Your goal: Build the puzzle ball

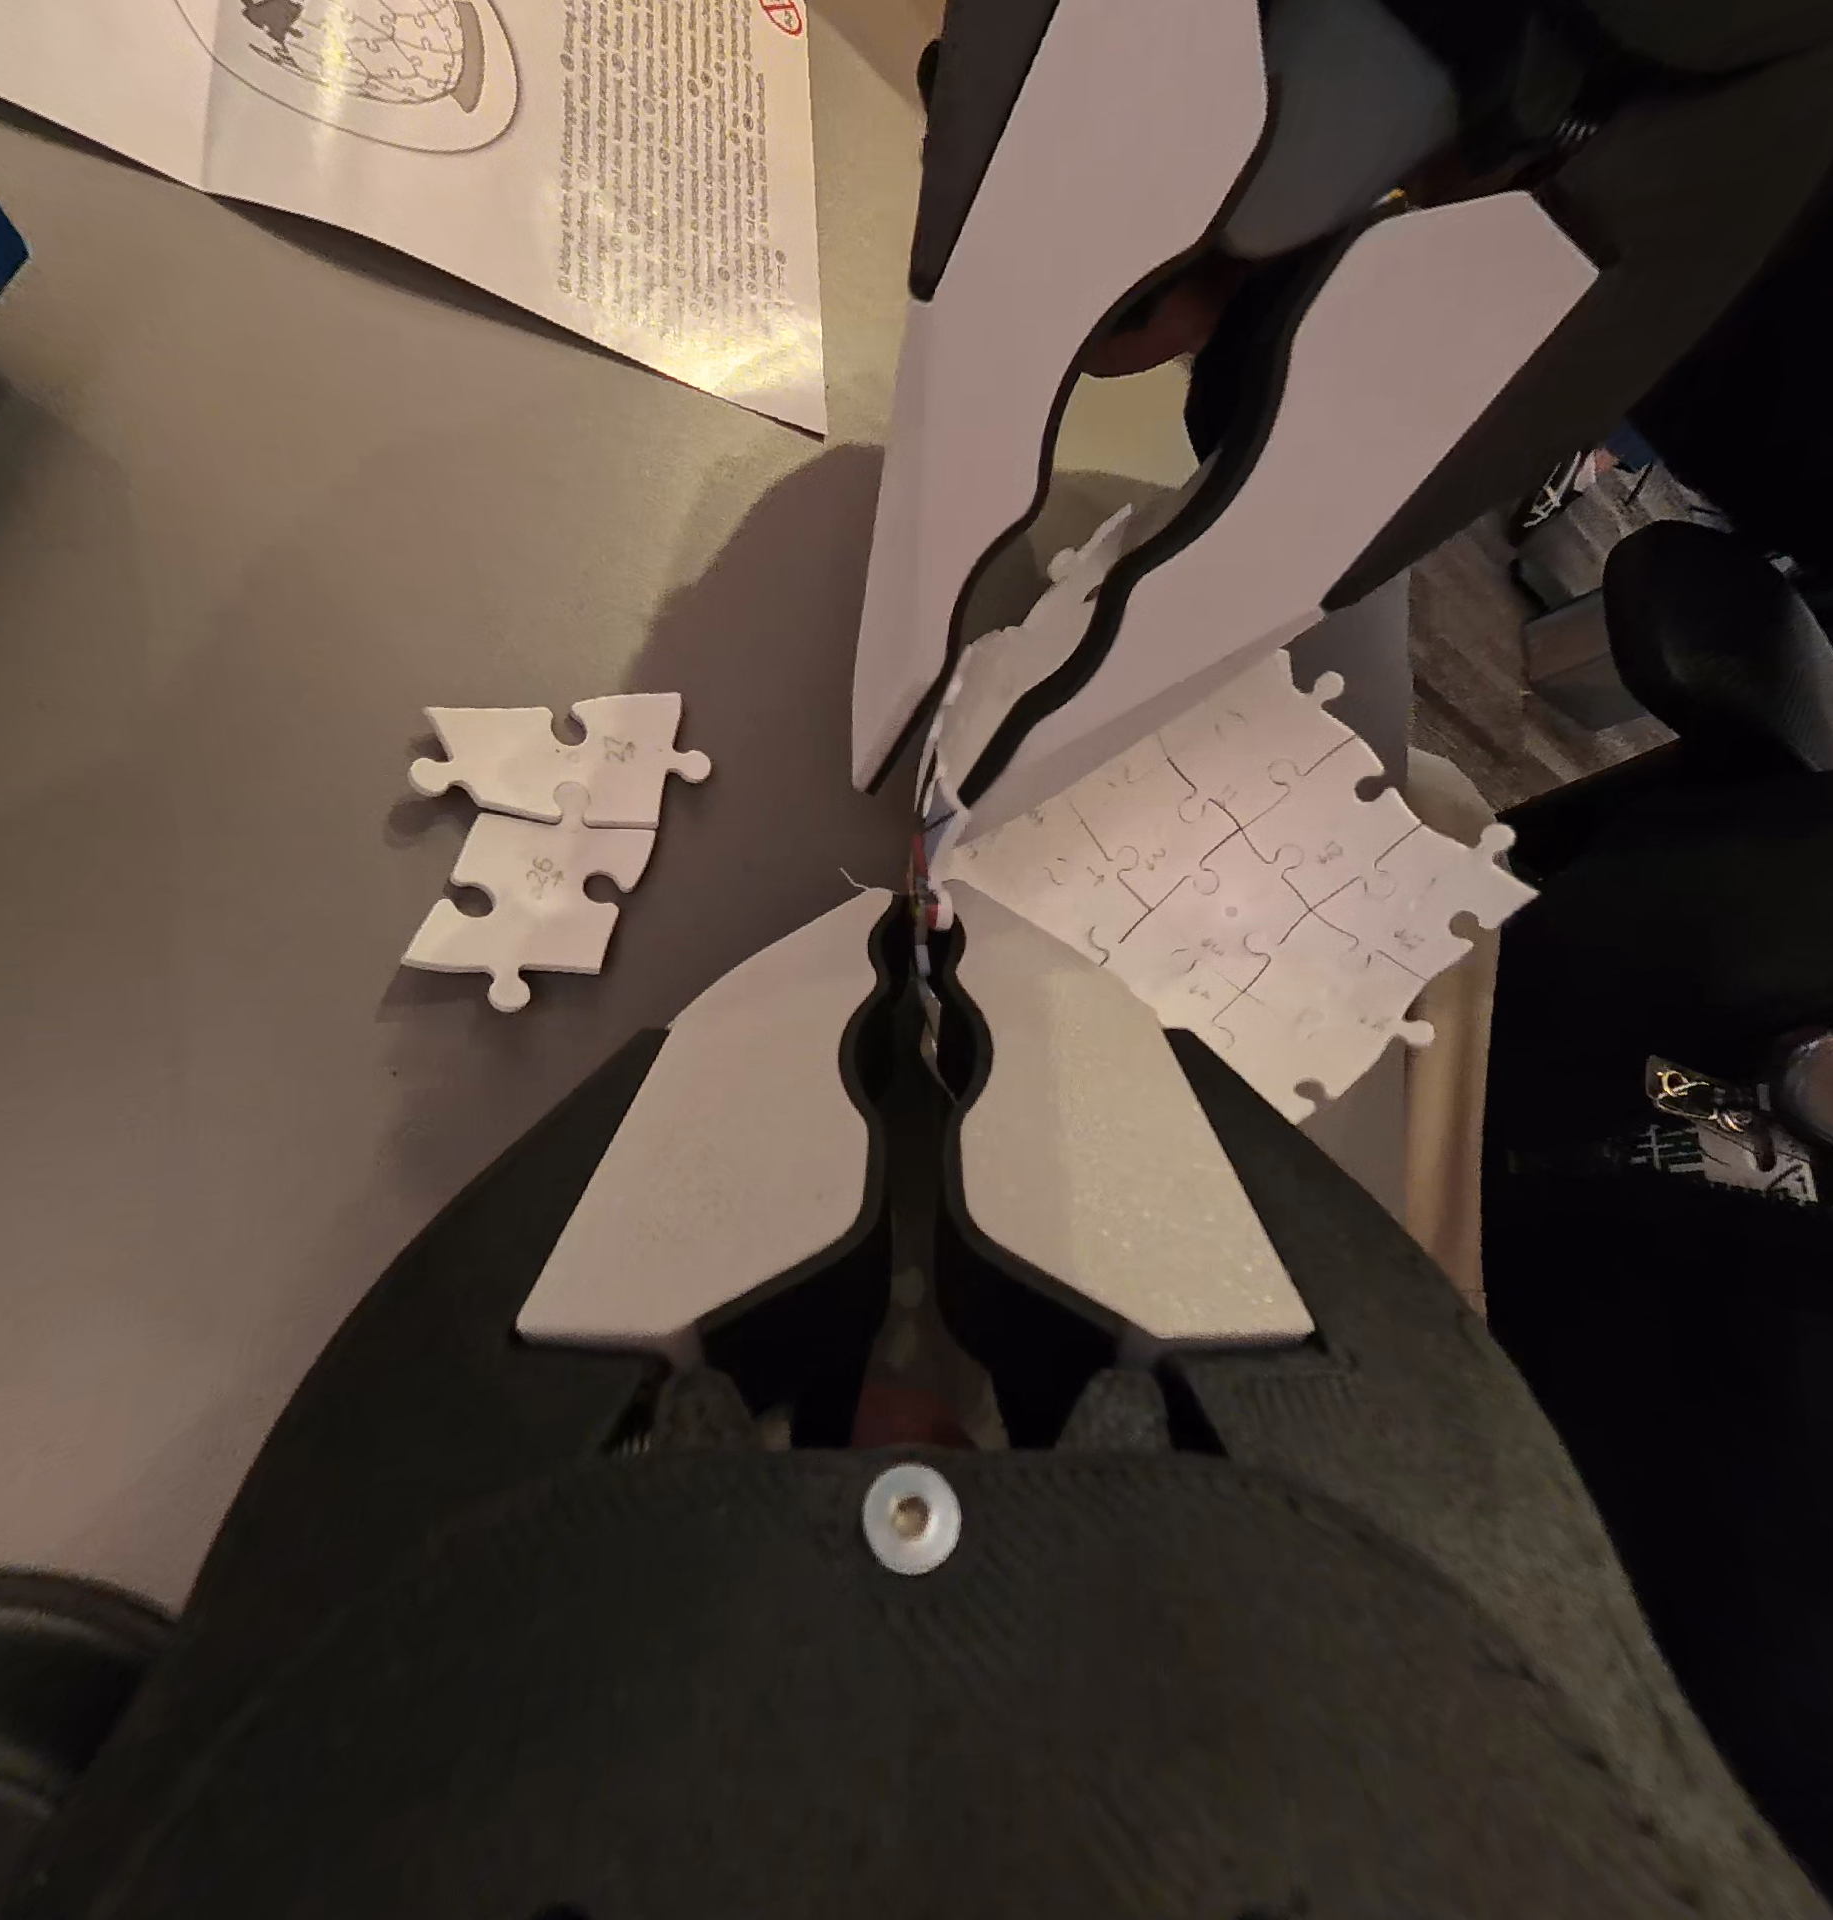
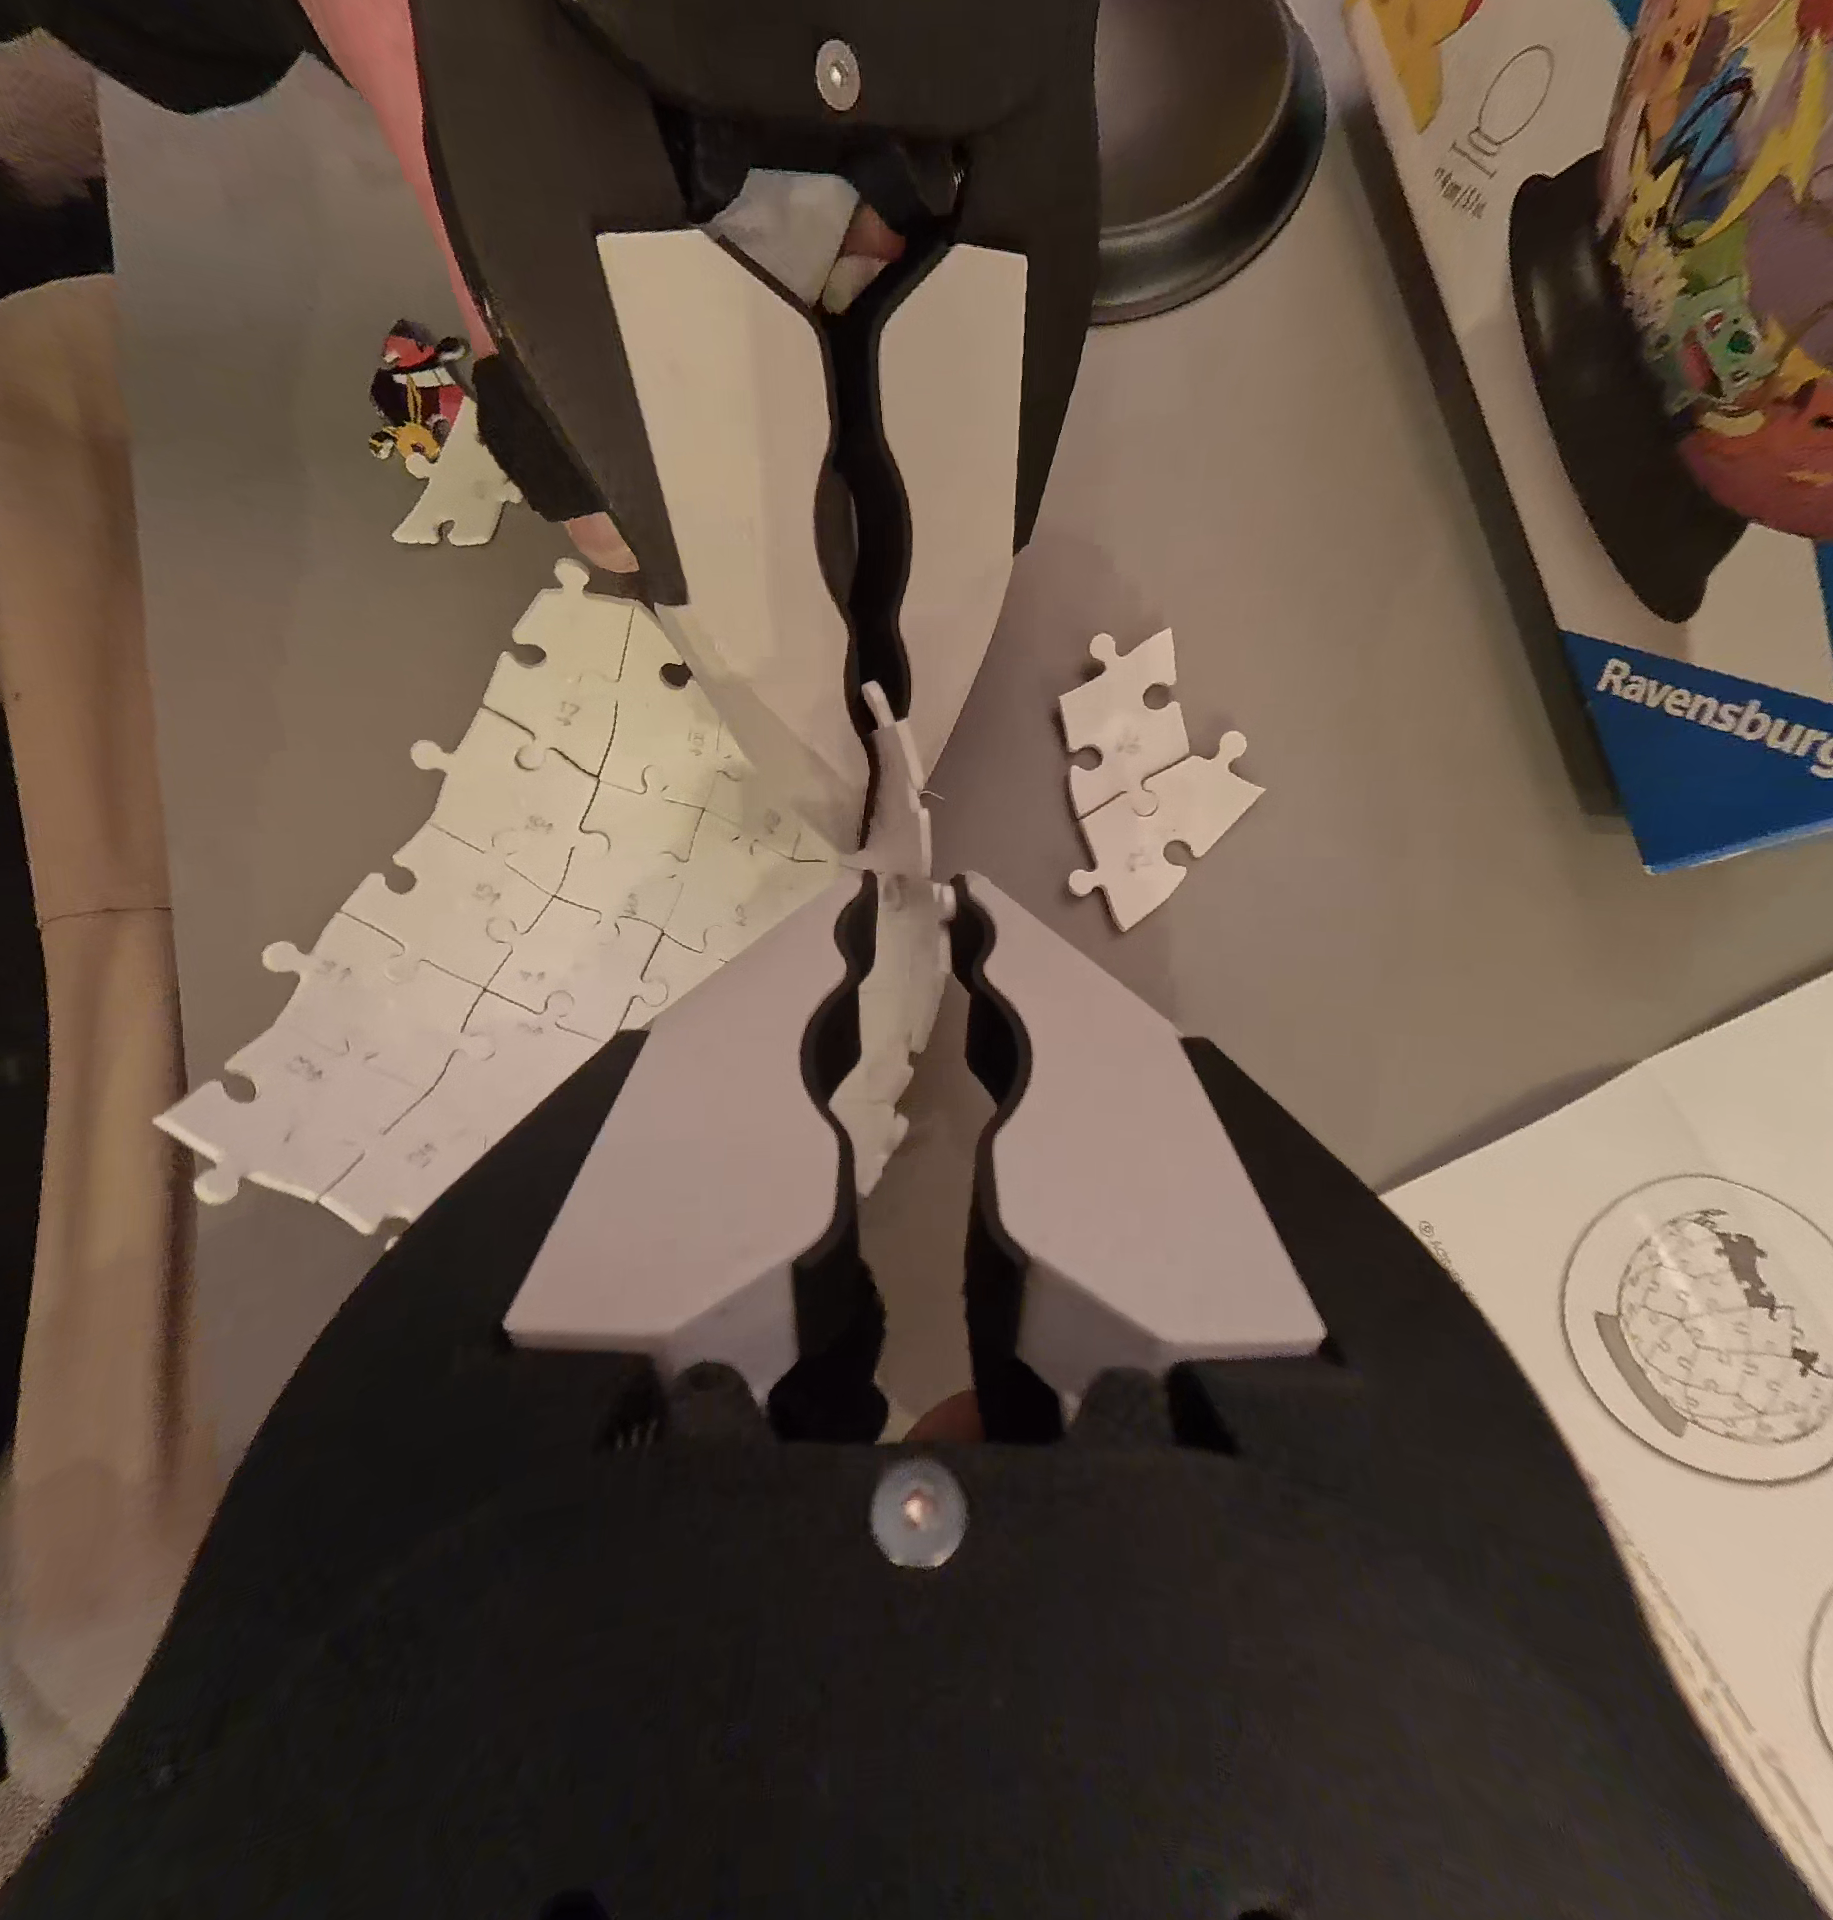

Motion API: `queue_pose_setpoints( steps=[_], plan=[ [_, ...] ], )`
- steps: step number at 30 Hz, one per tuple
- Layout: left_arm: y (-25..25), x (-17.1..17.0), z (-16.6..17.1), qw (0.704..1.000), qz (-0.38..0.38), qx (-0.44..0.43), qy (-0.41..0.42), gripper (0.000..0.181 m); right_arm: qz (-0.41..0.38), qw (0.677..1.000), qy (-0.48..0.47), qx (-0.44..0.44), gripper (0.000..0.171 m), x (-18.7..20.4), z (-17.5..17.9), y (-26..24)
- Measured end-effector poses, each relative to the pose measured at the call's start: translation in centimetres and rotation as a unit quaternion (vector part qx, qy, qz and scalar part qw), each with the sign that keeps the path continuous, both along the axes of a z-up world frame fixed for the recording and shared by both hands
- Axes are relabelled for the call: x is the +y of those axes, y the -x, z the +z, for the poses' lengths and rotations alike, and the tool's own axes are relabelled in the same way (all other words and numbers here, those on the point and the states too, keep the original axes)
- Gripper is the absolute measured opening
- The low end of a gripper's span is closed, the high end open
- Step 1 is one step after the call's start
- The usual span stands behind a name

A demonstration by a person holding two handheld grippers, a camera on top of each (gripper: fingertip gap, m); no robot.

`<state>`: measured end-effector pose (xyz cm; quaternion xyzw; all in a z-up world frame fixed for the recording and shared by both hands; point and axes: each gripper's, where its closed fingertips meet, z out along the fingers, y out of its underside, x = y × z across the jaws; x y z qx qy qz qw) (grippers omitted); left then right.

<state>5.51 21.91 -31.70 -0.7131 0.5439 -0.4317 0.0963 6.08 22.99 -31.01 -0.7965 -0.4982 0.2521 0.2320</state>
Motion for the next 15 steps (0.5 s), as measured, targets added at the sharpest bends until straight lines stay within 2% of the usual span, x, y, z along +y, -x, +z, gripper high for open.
queue_pose_setpoints(
  steps=[7, 13, 15],
  plan=[
    [-0.04, -0.01, 0.22, 1.0, -0.002, -0.006, -0.004, 0.002, 0.004, 0.999, 0.037, 0.015, 0.001, -0.33, 0.35, 0.14],
    [-0.05, 0.15, 0.25, 1.0, 0.001, -0.008, -0.001, 0.002, -0.009, 0.998, 0.05, 0.031, 0.002, -0.12, 0.47, 0.16],
    [0.0, 0.04, 0.16, 1.0, 0.0, -0.006, 0.001, 0.002, -0.014, 0.998, 0.047, 0.034, 0.007, 0.01, 0.64, -0.05]
  ],
)
